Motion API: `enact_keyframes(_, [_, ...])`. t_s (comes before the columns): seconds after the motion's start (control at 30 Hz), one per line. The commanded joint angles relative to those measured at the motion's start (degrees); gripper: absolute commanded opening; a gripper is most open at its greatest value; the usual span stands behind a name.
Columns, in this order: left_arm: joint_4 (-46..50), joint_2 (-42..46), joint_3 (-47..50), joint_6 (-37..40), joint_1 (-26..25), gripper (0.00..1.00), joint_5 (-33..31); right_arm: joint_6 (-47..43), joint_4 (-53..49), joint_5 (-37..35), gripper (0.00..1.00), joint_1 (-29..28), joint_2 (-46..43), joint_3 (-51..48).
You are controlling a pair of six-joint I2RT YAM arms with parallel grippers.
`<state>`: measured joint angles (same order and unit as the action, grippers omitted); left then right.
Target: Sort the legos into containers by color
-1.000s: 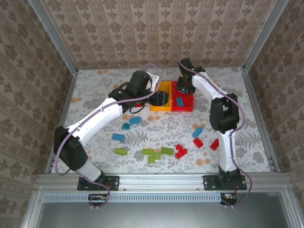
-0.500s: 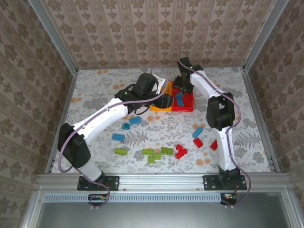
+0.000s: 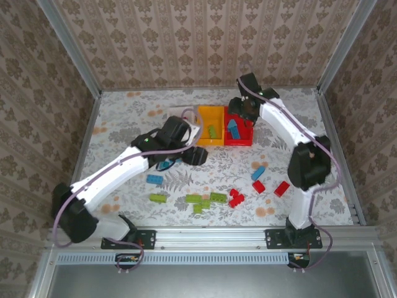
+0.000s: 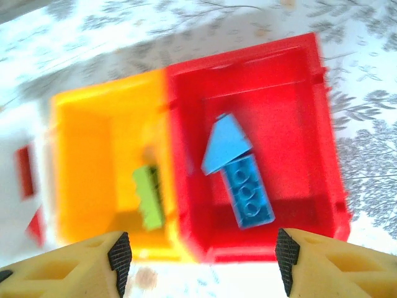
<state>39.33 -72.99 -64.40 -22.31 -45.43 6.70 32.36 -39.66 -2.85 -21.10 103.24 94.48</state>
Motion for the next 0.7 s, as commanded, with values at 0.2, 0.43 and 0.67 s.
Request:
enact_keyframes(0.2, [21.4, 11.9, 12.2, -34.9, 4.9, 0.73, -9.4, -21.9, 28.3, 24.0, 0.74, -21.1, -19.4, -32.3])
enact_keyframes(0.43, [15.5, 10.0, 19.9, -59.5, 7.7, 0.75, -4.0, -27.3, 45.1, 28.6, 0.81, -28.0, -30.6, -48.9])
enact_keyframes(0.67, [8.0, 11.1, 28.1, -75.7, 6.6, 0.77, -6.6, -30.4, 43.9, 29.0, 0.84, -28.7, -34.8, -52.7])
